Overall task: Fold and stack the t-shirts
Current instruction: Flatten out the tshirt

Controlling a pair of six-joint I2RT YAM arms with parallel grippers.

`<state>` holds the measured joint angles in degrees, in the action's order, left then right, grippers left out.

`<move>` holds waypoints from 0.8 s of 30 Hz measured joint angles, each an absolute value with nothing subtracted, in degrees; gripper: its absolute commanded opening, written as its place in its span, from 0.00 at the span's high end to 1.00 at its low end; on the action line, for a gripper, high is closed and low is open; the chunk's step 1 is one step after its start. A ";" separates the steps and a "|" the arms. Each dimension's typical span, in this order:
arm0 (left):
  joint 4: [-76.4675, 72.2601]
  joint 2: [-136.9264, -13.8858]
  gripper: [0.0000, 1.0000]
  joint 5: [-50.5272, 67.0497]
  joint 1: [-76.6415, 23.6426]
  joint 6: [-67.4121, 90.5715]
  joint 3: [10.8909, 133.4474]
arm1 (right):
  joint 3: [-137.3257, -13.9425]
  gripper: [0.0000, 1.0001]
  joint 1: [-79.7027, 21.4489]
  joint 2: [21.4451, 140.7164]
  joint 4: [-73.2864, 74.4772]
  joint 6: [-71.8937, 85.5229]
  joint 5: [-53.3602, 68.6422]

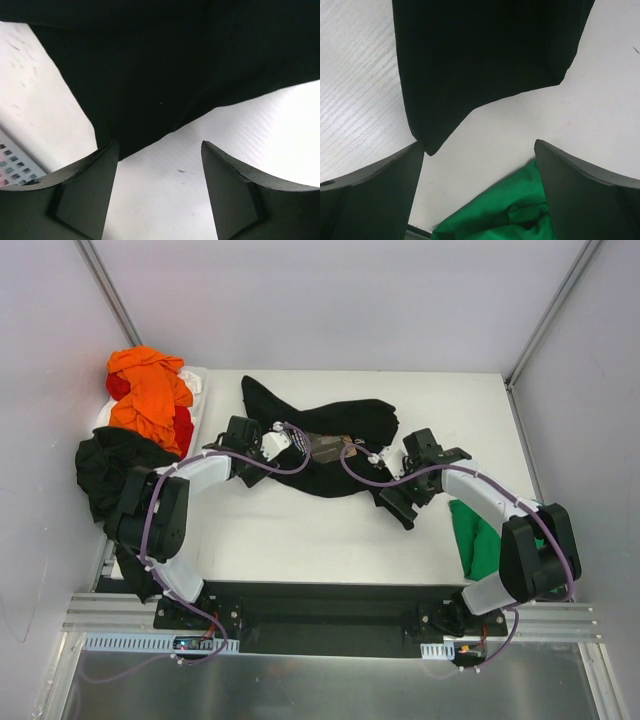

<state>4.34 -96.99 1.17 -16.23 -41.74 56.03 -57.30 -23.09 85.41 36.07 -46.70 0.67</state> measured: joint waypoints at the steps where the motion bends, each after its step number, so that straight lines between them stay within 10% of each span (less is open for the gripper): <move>1: 5.19 -97.27 0.34 2.17 -15.64 -41.69 56.42 | -57.30 0.04 -23.09 85.65 35.97 -46.70 0.67; 14: 13.82 -105.34 0.42 9.02 -9.72 -41.32 66.61 | -57.30 0.04 -23.11 86.96 35.22 -46.46 0.69; 24: 16.43 -107.66 0.66 10.55 -9.69 -41.04 69.41 | -57.30 0.05 -23.22 85.89 35.81 -45.71 1.34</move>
